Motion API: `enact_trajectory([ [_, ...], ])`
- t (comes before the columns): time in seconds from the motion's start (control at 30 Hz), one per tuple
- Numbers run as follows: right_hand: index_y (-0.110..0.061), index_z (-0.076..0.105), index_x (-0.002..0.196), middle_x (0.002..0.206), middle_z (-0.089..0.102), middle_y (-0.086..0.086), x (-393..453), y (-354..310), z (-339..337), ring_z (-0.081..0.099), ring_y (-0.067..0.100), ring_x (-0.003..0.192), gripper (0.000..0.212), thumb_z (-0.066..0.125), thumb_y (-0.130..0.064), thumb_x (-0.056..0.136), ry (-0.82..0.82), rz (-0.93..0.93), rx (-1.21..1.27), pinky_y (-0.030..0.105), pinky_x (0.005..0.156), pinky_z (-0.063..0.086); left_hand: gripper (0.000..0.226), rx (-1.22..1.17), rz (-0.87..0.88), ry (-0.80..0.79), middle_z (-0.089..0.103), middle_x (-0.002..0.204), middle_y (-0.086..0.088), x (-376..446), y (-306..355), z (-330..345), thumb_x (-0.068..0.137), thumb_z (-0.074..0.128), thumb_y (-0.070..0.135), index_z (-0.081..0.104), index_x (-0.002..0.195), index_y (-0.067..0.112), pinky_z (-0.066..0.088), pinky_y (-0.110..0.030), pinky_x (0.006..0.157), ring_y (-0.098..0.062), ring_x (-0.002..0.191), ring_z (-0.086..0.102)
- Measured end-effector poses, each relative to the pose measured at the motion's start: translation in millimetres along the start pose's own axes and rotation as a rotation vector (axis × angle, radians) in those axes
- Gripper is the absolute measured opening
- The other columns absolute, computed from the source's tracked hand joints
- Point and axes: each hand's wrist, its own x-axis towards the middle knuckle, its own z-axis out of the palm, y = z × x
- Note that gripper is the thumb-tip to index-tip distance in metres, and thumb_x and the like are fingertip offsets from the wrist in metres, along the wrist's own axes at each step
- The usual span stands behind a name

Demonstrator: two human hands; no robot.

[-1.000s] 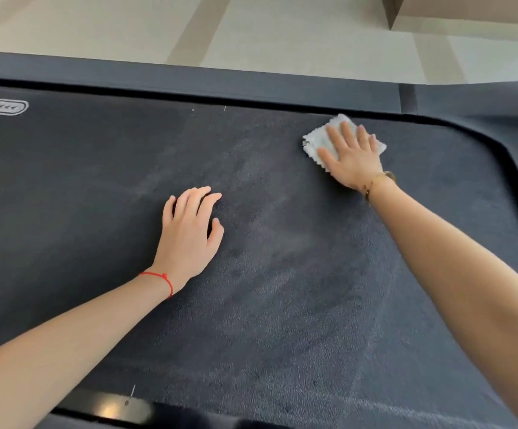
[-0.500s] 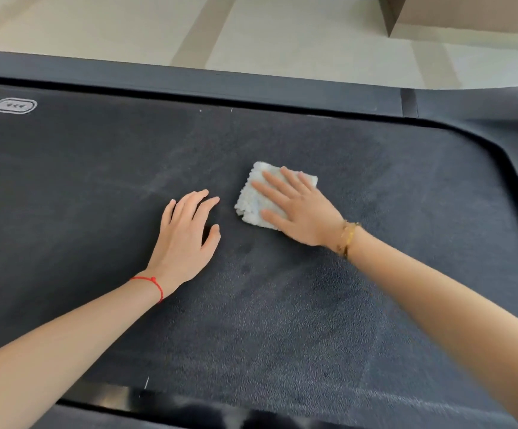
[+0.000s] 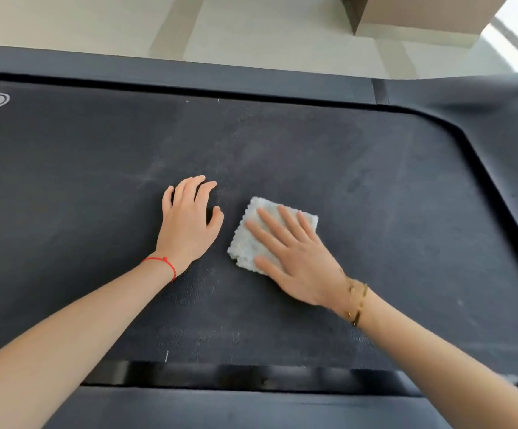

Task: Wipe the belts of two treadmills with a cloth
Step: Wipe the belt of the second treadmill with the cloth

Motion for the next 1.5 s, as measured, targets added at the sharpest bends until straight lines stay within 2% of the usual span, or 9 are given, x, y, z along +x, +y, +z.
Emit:
enact_trajectory([
  [0.2, -0.042, -0.001, 0.156, 0.164, -0.008, -0.016, -67.3, -27.4, 9.6, -0.016, 0.016, 0.151, 0.059, 0.023, -0.057, 0.104, -0.024, -0.032, 0.012, 0.038, 0.122, -0.012, 0.047, 0.012, 0.033, -0.014, 0.043, 0.151, -0.009, -2.2, -1.0, -0.6, 0.100, 0.047, 0.027, 0.048, 0.144, 0.011, 0.016, -0.052, 0.123, -0.025, 0.145, 0.034],
  [0.4, -0.039, -0.001, 0.156, 0.164, -0.010, -0.012, -47.6, -3.5, -9.0, -0.015, 0.021, 0.152, 0.059, 0.024, -0.051, 0.104, -0.011, 0.381, -0.008, 0.039, 0.122, -0.012, 0.049, -0.002, 0.030, -0.046, 0.039, 0.155, -0.011, -2.8, -0.8, -1.6, 0.102, 0.045, 0.028, 0.045, 0.147, 0.010, 0.012, -0.054, 0.124, -0.027, 0.148, 0.029],
  [0.63, -0.042, -0.002, 0.156, 0.165, -0.008, -0.015, -110.2, -70.3, 15.4, -0.016, 0.018, 0.151, 0.057, 0.020, -0.054, 0.104, -0.040, 0.131, 0.046, 0.038, 0.122, -0.014, 0.048, -0.022, 0.033, -0.034, 0.040, 0.155, -0.011, -3.5, -2.9, -0.8, 0.101, 0.047, 0.027, 0.047, 0.146, 0.011, 0.012, -0.055, 0.123, -0.027, 0.148, 0.030],
  [0.7, -0.044, -0.004, 0.155, 0.164, -0.010, -0.018, -120.8, -50.8, 10.6, -0.017, 0.015, 0.151, 0.056, 0.018, -0.055, 0.104, -0.024, 0.189, 0.034, 0.035, 0.122, -0.013, 0.048, -0.023, 0.034, -0.046, 0.038, 0.156, -0.011, -4.0, -2.9, -1.6, 0.102, 0.046, 0.027, 0.045, 0.147, 0.011, 0.011, -0.056, 0.123, -0.027, 0.148, 0.028],
  [0.9, -0.040, 0.002, 0.156, 0.166, -0.005, -0.008, -119.4, 36.1, -12.8, -0.010, 0.024, 0.152, 0.059, 0.025, -0.049, 0.102, 0.041, 0.702, 0.039, 0.041, 0.122, -0.008, 0.051, 0.009, 0.005, -0.116, 0.031, 0.160, -0.014, -9.7, 8.6, -4.4, 0.102, 0.045, 0.025, 0.040, 0.151, 0.010, 0.008, -0.061, 0.122, -0.033, 0.151, 0.020],
  [0.97, -0.039, 0.002, 0.156, 0.166, -0.005, -0.007, -114.7, 30.0, -8.7, -0.011, 0.026, 0.152, 0.060, 0.024, -0.050, 0.102, 0.036, 0.689, 0.032, 0.043, 0.122, -0.008, 0.050, -0.007, 0.024, -0.130, 0.032, 0.159, -0.013, -11.5, 22.4, -3.8, 0.102, 0.045, 0.025, 0.041, 0.150, 0.011, 0.007, -0.061, 0.122, -0.033, 0.151, 0.019],
  [1.13, -0.042, -0.002, 0.155, 0.164, -0.009, -0.015, -137.4, -10.3, 4.5, -0.016, 0.020, 0.151, 0.059, 0.013, -0.057, 0.100, 0.021, 0.345, 0.005, 0.038, 0.122, -0.013, 0.049, -0.057, 0.147, -0.121, 0.036, 0.157, -0.009, -12.7, 72.8, 7.3, 0.102, 0.046, 0.025, 0.042, 0.149, 0.011, 0.007, -0.059, 0.123, -0.029, 0.150, 0.022],
  [1.23, -0.045, 0.000, 0.155, 0.164, -0.007, -0.018, -141.6, 12.0, 0.9, -0.017, 0.013, 0.151, 0.057, 0.015, -0.058, 0.102, 0.023, 0.262, 0.031, 0.033, 0.121, -0.014, 0.049, -0.080, 0.176, -0.119, 0.036, 0.156, -0.009, -9.7, 101.2, 16.5, 0.102, 0.045, 0.025, 0.042, 0.149, 0.012, 0.008, -0.059, 0.123, -0.028, 0.150, 0.023],
  [1.5, -0.033, 0.009, 0.157, 0.166, 0.001, 0.001, -69.6, 170.3, -36.4, -0.005, 0.033, 0.152, 0.056, 0.025, -0.044, 0.105, 0.093, 0.737, 0.052, 0.050, 0.121, -0.005, 0.050, -0.027, 0.197, -0.149, 0.033, 0.158, -0.009, 11.2, 144.1, 40.8, 0.103, 0.043, 0.028, 0.038, 0.151, 0.013, 0.010, -0.058, 0.123, -0.027, 0.151, 0.021],
])
